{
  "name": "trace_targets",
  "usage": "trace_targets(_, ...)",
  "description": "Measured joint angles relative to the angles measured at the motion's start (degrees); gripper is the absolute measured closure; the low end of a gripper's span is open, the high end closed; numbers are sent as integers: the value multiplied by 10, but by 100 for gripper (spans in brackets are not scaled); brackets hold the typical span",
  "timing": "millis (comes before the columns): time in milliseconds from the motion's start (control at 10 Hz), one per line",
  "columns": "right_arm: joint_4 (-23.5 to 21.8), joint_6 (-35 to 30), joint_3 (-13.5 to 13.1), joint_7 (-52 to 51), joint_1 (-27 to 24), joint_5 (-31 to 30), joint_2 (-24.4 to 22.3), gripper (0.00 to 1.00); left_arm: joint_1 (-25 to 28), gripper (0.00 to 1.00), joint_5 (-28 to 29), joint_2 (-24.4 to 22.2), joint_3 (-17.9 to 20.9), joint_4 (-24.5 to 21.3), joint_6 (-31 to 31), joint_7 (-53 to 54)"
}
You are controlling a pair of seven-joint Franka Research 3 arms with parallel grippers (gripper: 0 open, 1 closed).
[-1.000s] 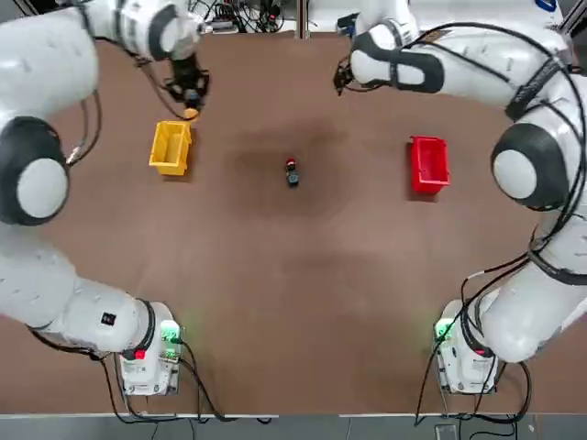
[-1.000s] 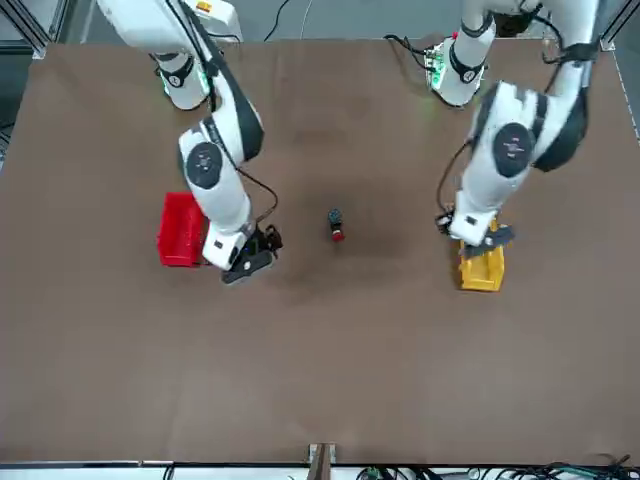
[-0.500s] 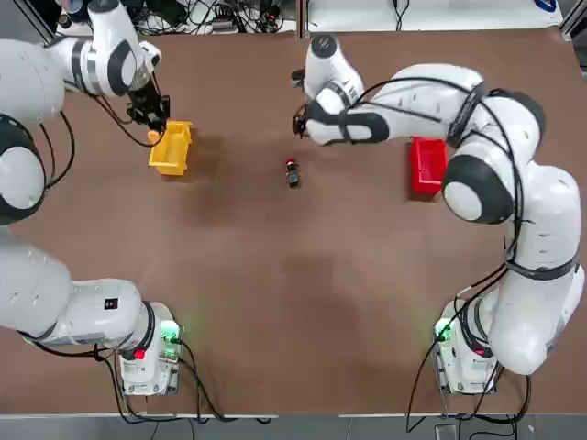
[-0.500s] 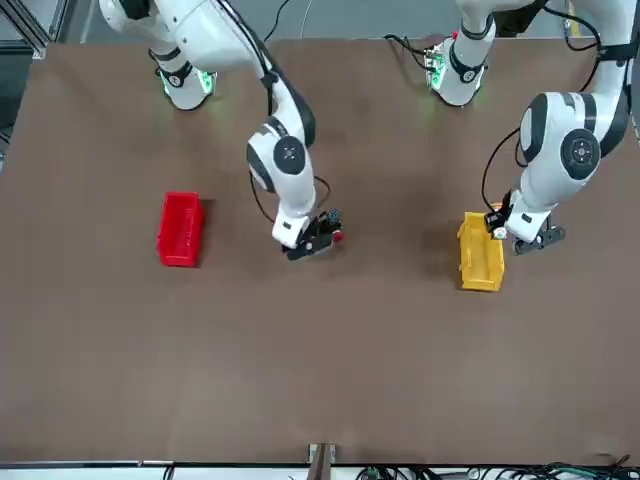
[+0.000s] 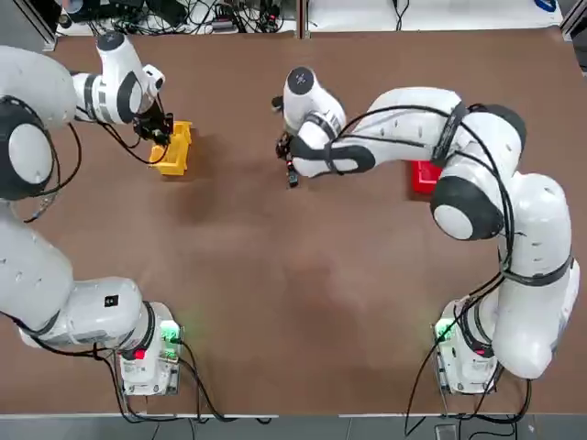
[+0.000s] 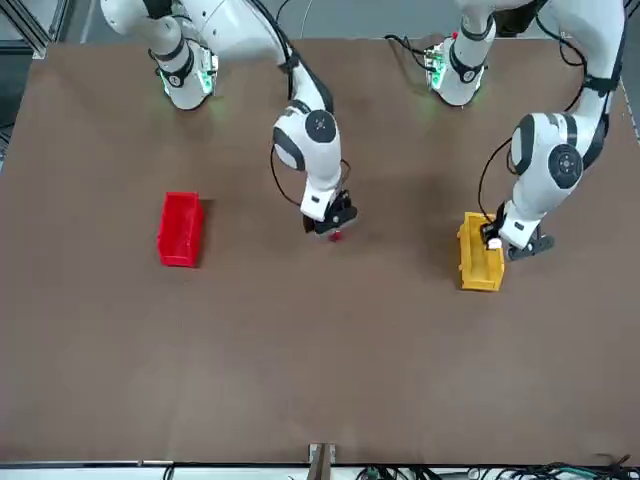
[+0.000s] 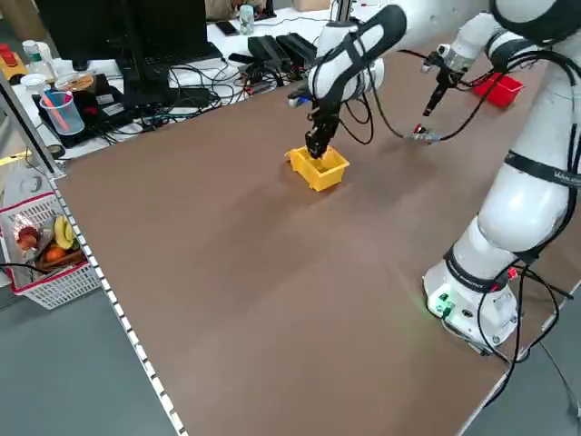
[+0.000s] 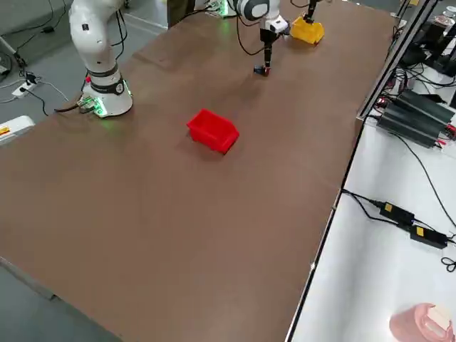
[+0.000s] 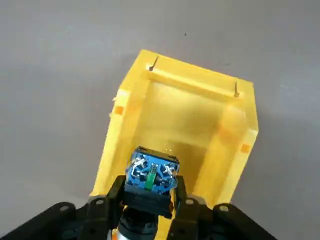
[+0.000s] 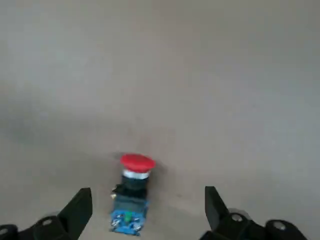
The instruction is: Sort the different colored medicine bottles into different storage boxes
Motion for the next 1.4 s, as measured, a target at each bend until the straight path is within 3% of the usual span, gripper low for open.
trace_targets(200, -7, 16, 0, 28, 14, -34, 22, 0, 0, 55, 7, 31, -1, 4, 30, 0)
trace_targets(500, -15, 33, 2, 47, 15, -53, 44, 0, 0, 17, 17, 32, -1, 20, 24, 9)
trace_targets(700, -15, 36, 8, 59, 16, -53, 48, 0, 0, 16, 17, 16, -1, 58, -55, 12)
trace_targets(900, -15, 37, 17, 66, 16, -64, 54, 3, -1, 16, 17, -18, -9, 127, -199, 18)
trace_targets(1000, -15, 50, 20, 71, 14, -67, 57, 17, -2, 16, 17, -31, -13, 161, -250, 18)
trace_targets(1200, -15, 50, 20, 92, 9, -75, 55, 48, 3, 14, 17, -44, -14, 207, -291, 18)
trace_targets(1300, -15, 50, 21, 108, 6, -75, 54, 55, 11, 13, 13, -53, -14, 217, -298, 18)
trace_targets(1400, -15, 51, 21, 125, 4, -75, 54, 55, 15, 10, 2, -66, -13, 225, -309, 18)
